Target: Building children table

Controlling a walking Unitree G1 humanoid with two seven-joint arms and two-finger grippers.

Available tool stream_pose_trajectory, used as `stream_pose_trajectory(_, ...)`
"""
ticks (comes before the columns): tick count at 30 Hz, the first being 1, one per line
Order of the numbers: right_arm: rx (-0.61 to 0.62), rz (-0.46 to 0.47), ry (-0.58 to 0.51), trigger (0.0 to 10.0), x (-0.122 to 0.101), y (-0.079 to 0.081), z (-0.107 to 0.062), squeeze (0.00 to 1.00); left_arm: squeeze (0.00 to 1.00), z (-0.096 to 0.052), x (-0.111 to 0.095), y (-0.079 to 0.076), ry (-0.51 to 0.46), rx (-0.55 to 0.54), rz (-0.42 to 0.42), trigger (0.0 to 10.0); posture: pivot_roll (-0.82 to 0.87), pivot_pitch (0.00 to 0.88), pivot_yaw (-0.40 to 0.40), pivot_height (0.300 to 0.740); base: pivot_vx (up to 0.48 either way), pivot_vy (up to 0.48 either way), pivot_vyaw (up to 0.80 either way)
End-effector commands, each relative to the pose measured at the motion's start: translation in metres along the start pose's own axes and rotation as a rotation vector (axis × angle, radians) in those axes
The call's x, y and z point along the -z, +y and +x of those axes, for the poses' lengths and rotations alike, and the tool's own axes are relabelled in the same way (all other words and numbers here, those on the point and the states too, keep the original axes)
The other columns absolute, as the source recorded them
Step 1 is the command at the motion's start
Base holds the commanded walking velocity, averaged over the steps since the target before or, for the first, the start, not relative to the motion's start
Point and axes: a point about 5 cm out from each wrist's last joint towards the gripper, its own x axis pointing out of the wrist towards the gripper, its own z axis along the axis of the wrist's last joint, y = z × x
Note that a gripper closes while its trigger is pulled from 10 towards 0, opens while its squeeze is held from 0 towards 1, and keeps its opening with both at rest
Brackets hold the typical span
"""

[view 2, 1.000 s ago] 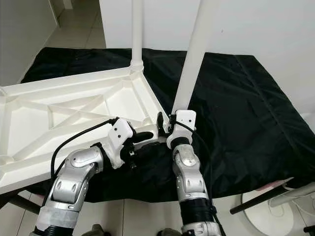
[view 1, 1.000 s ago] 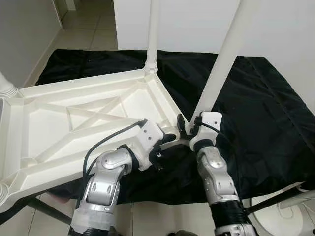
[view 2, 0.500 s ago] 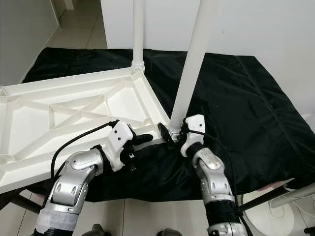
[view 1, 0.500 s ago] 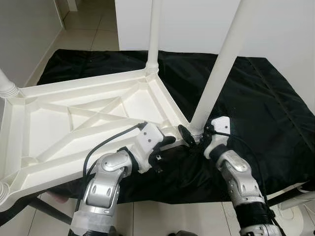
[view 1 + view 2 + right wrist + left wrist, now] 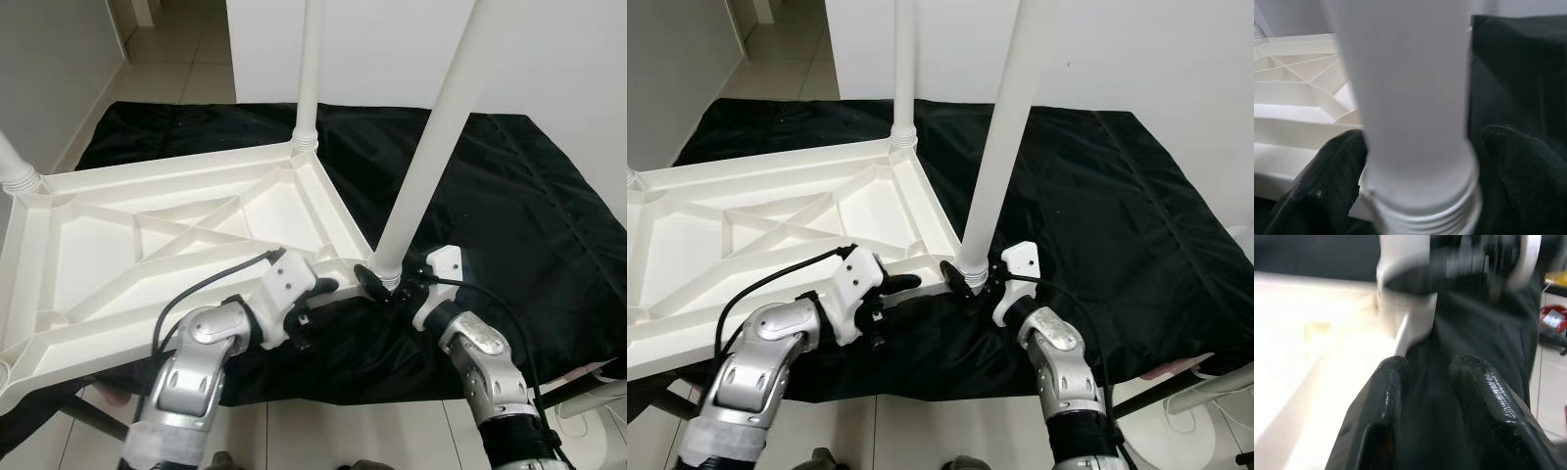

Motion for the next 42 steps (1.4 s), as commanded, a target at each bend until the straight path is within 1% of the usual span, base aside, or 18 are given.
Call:
stream_pose_trajectory(1,-0.010,-0.001,-0.012,10.0,-0.002,-0.002,0.001,0.00,0.00,0.000,0.001,-0.004,0.024,0.022,0.009,10.0,-0.04,0.000,-0.005,0.740,0.000,0.000,0.00)
stream_pose_trajectory(3,-0.025,-0.015,-0.015,10.0,-0.005,-0.005,0.004,0.00,0.00,-0.004,0.010,-0.009,0.073,0.071,0.012,10.0,-0.04,0.000,-0.005,0.740,0.000,0.000,0.00)
stream_pose_trajectory(4,-0.025,-0.015,-0.015,10.0,-0.005,-0.005,0.004,0.00,0.00,-0.004,0.010,-0.009,0.073,0.071,0.012,10.0,-0.04,0.000,-0.005,0.740,0.000,0.000,0.00)
stream_pose_trajectory(6,-0.051,-0.025,-0.020,10.0,-0.009,-0.007,0.007,0.00,0.00,-0.010,0.018,-0.014,0.129,0.112,0.019,10.0,-0.03,0.000,-0.008,0.740,0.000,0.000,0.00)
stream_pose_trajectory(8,-0.077,-0.019,-0.017,10.0,-0.010,-0.006,0.008,0.00,0.00,-0.014,0.022,-0.015,0.157,0.128,0.023,10.0,-0.03,0.000,-0.010,0.740,0.000,0.000,0.00)
stream_pose_trajectory(11,-0.096,-0.018,-0.015,10.0,-0.010,-0.006,0.008,0.00,0.00,-0.016,0.024,-0.014,0.168,0.124,0.024,10.0,-0.03,0.000,-0.010,0.740,0.000,0.000,0.00)
stream_pose_trajectory(12,-0.135,-0.013,-0.007,10.0,-0.009,-0.003,0.008,0.00,0.00,-0.018,0.027,-0.011,0.188,0.099,0.030,10.0,-0.02,0.000,-0.013,0.740,0.000,0.000,0.00)
stream_pose_trajectory(15,-0.168,-0.005,-0.002,10.0,-0.008,-0.001,0.008,0.00,0.00,-0.020,0.031,-0.010,0.212,0.093,0.032,10.0,-0.02,0.000,-0.013,0.740,0.000,0.000,0.00)
stream_pose_trajectory(16,-0.220,-0.004,0.008,10.0,-0.008,0.002,0.005,0.00,0.00,-0.024,0.036,-0.009,0.240,0.090,0.035,10.0,-0.02,0.002,-0.009,0.740,0.000,0.000,0.00)
stream_pose_trajectory(18,-0.260,-0.029,0.024,10.0,-0.008,0.001,0.003,0.00,0.00,-0.026,0.037,-0.005,0.248,0.061,0.035,10.0,-0.02,0.005,-0.001,0.740,0.000,0.000,0.00)
stream_pose_trajectory(20,-0.260,-0.029,0.024,10.0,-0.008,0.001,0.003,0.00,0.00,-0.026,0.037,-0.005,0.248,0.061,0.035,10.0,-0.02,0.005,-0.001,0.740,0.000,0.000,0.00)
stream_pose_trajectory(24,-0.280,-0.067,0.040,10.0,-0.014,-0.015,0.002,0.00,0.00,-0.028,0.034,0.004,0.250,0.031,0.049,10.0,-0.02,0.010,0.013,0.740,0.000,0.000,0.00)
stream_pose_trajectory(26,-0.280,-0.067,0.040,10.0,-0.014,-0.015,0.002,0.00,0.00,-0.028,0.034,0.004,0.250,0.031,0.049,10.0,-0.02,0.010,0.013,0.740,0.000,0.000,0.00)
stream_pose_trajectory(29,-0.302,-0.082,0.066,10.0,-0.017,-0.027,0.000,0.00,0.00,-0.031,0.032,0.012,0.254,0.014,0.058,10.0,-0.02,0.014,0.018,0.740,0.000,0.000,0.00)
stream_pose_trajectory(32,-0.336,-0.084,0.093,10.0,-0.019,-0.031,-0.002,0.00,0.00,-0.032,0.032,0.019,0.254,-0.012,0.063,10.0,-0.02,0.014,0.018,0.740,0.000,0.000,0.00)
stream_pose_trajectory(33,-0.336,-0.084,0.093,10.0,-0.019,-0.031,-0.002,0.00,0.00,-0.032,0.032,0.019,0.254,-0.012,0.063,10.0,-0.02,0.014,0.018,0.740,0.000,0.000,0.00)
stream_pose_trajectory(36,-0.424,-0.074,0.135,10.0,-0.018,-0.029,-0.008,0.00,0.00,-0.036,0.031,0.035,0.248,-0.092,0.062,10.0,-0.02,0.014,0.023,0.740,0.000,0.000,0.00)
stream_pose_trajectory(42,-0.501,-0.075,0.161,10.0,-0.016,-0.022,-0.013,0.00,0.00,-0.041,0.030,0.043,0.252,-0.121,0.078,10.0,-0.02,0.014,0.028,0.740,0.000,0.000,0.00)
